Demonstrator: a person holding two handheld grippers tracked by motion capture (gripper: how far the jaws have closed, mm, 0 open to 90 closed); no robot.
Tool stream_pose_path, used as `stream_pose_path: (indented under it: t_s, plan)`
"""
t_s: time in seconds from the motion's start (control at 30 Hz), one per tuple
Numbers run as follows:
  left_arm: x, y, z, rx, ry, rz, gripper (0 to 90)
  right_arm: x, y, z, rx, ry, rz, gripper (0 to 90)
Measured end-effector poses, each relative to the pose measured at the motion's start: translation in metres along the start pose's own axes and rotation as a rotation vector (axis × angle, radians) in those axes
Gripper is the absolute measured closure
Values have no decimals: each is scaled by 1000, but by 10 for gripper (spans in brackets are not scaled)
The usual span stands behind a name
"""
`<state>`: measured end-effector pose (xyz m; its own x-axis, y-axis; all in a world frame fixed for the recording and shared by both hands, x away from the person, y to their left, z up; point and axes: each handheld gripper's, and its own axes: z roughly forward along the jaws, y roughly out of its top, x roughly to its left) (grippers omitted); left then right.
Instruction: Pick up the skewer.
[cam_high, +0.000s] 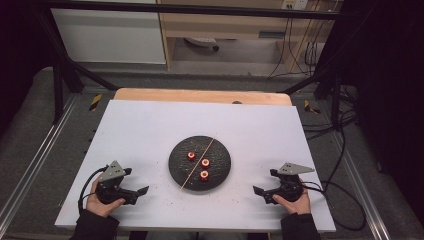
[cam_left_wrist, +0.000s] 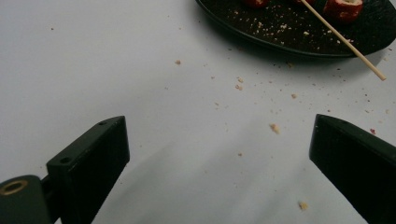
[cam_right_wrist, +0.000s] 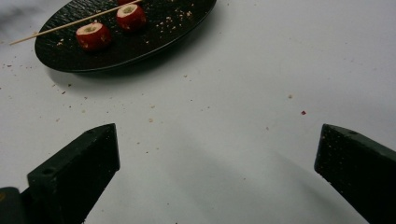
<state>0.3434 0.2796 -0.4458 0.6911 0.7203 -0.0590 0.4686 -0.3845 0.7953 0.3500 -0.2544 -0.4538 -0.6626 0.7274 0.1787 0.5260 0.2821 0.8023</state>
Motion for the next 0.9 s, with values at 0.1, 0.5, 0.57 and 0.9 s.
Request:
stream_pose_path:
  t_s: [0.1,0.5,0.57,0.9]
  plan:
    - [-1,1,0,-1,-1,1,46,0,0,0,7,-2,-2,10]
    - [-8,7,3,9,8,1,49,0,0,1,12,-7,-3,9]
    - [-9,9,3,11,9,0,49,0,0,1,13,-9,-3,9]
    - [-13,13,7,20,10,3,51,0,0,2,18,-11,-3,9]
